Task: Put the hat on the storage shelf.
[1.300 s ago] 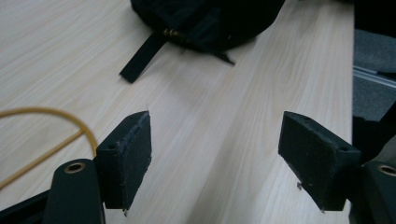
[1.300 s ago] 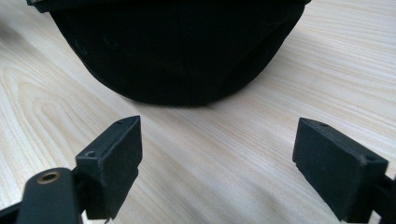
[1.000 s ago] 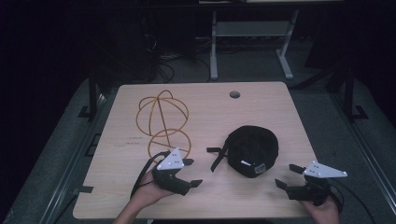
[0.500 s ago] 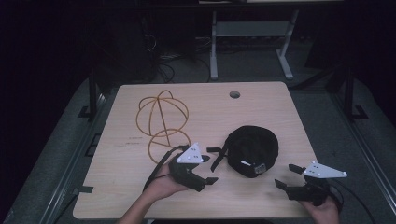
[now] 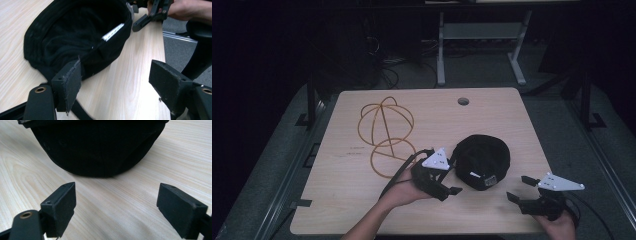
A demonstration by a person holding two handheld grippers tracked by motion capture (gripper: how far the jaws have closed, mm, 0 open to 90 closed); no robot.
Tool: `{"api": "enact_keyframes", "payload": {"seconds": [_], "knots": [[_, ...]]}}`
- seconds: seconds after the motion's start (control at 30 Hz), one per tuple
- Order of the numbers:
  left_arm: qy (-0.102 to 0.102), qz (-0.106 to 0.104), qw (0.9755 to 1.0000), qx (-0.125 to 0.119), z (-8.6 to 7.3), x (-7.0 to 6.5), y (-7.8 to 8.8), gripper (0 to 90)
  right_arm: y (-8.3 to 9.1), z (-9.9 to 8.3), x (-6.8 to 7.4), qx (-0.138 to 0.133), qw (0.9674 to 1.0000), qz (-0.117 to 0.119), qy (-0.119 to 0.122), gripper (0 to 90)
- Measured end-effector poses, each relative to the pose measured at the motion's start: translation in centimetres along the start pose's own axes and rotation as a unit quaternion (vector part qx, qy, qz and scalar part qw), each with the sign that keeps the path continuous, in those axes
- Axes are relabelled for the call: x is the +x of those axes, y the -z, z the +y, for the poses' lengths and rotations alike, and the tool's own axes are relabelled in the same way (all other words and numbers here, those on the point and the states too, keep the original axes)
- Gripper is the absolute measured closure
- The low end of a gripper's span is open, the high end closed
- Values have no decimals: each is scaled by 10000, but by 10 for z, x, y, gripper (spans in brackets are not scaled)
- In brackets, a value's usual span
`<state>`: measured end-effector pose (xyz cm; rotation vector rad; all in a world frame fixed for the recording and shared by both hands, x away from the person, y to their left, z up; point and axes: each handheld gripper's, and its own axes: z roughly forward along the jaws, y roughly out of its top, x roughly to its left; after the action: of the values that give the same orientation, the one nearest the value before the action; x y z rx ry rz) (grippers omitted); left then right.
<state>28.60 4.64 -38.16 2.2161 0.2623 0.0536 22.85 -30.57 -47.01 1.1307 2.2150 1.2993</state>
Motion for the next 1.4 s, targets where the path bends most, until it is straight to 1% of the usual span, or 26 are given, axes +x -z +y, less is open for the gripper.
{"api": "enact_keyframes", "payload": {"seconds": [0.03,0.1,0.23,0.27,0.33,0.37,0.4,0.43,0.53,0.6,0.63,0.67,0.77,0.8,0.83,0.87,0.9,0.97,1.03,1.1,1.2,1.23,1.27,1.33,1.37,1.4], "knots": [[-59,-22,10000,43,6,0,-4,257,0,0,0,1,10000,0,17,155],[-96,-29,9999,80,9,1,-6,257,0,0,0,7,10000,0,14,155],[-43,-125,9998,119,22,5,-15,257,0,0,0,-9,10000,7,19,155],[-43,-125,9998,119,22,5,-15,257,0,0,0,-9,10000,7,19,155],[-53,-151,9997,179,27,6,-19,257,0,0,0,-18,10000,10,29,155],[-98,-171,9995,253,32,7,-23,257,0,0,0,-11,10000,13,38,155],[-98,-171,9995,253,32,7,-23,258,0,0,0,-11,10000,13,38,155],[-115,-208,9993,273,35,7,-27,260,0,0,0,-9,10000,13,44,155],[-138,-247,9991,320,37,7,-31,270,0,0,-1,-17,10000,11,41,155],[-195,-269,9983,483,37,6,-39,274,1,0,-1,-32,10000,9,30,155],[-195,-269,9983,483,37,6,-39,275,1,0,-1,-32,10000,9,30,155],[-215,-298,9978,557,37,7,-42,282,1,0,-1,-39,10000,4,39,154],[-210,-309,9974,609,36,8,-45,300,0,0,-1,-13,10000,9,49,155],[-210,-313,9971,663,36,8,-46,300,0,0,-1,-13,10000,9,49,155],[-261,-260,9967,728,35,9,-49,321,0,1,0,-8,10000,6,65,155],[-261,-260,9967,728,35,9,-49,338,0,1,0,-8,10000,6,65,155],[-270,-212,9967,730,34,9,-49,338,0,1,0,-6,10000,7,67,155],[-233,-273,9965,750,32,10,-52,383,0,1,0,-9,10000,7,61,155],[-257,-221,9960,832,28,11,-54,425,0,1,0,-12,10000,-2,66,155],[-233,-168,9965,789,23,13,-56,454,0,1,0,-6,10000,-24,82,154],[-194,-198,9963,816,20,14,-58,485,2,1,-1,-46,10000,-53,48,154],[-221,-220,9963,802,17,15,-58,530,2,0,-2,-80,9999,-74,17,153],[-221,-220,9963,802,17,15,-58,555,3,0,-3,-99,9999,-73,30,151],[-288,-296,9961,780,15,16,-60,618,2,-1,-4,-82,9999,-66,-14,150],[-288,-296,9961,780,15,16,-60,649,1,-1,-4,-71,10000,-57,0,149],[-349,-308,9957,807,14,15,-61,671,1,-1,-4,-49,10000,-51,12,148]]}}
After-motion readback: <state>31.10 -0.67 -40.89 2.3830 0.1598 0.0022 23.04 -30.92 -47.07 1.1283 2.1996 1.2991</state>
